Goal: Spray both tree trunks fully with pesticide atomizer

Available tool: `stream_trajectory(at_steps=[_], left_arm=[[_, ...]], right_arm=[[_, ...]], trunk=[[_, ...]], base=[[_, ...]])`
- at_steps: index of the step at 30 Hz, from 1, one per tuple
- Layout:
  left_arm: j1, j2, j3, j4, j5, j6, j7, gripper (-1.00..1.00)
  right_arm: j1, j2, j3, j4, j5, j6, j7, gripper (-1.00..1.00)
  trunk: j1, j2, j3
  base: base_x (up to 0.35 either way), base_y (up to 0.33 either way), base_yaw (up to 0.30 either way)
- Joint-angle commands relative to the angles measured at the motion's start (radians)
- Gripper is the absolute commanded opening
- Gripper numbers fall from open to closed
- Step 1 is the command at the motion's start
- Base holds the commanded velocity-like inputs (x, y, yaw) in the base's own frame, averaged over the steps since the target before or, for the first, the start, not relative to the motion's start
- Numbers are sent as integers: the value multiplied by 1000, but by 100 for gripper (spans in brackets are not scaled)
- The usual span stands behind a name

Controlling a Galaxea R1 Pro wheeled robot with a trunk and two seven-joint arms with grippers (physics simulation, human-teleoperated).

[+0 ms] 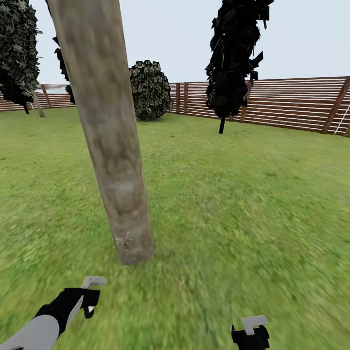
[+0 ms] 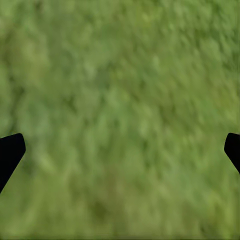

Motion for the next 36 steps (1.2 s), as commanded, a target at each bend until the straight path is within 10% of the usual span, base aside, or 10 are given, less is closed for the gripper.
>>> stream_trajectory(at_steps=[1, 10, 36], left_arm=[[-1, 9, 8, -3, -8, 5, -8, -100], [-11, -99, 9, -82, -10, 3, 0, -100], [-106, -126, -4, -114, -17, 17, -8, -100]], right_arm=[[-1, 0, -7, 2, 10, -3, -4, 100], [-1, 1, -7, 2, 10, -3, -4, 100], [-1, 1, -7, 0, 9, -2, -4, 100]], trunk=[[0, 0, -1], [0, 0, -1], [0, 0, -1]], base=[[0, 0, 0], [0, -37, 55], [-58, -172, 72]])
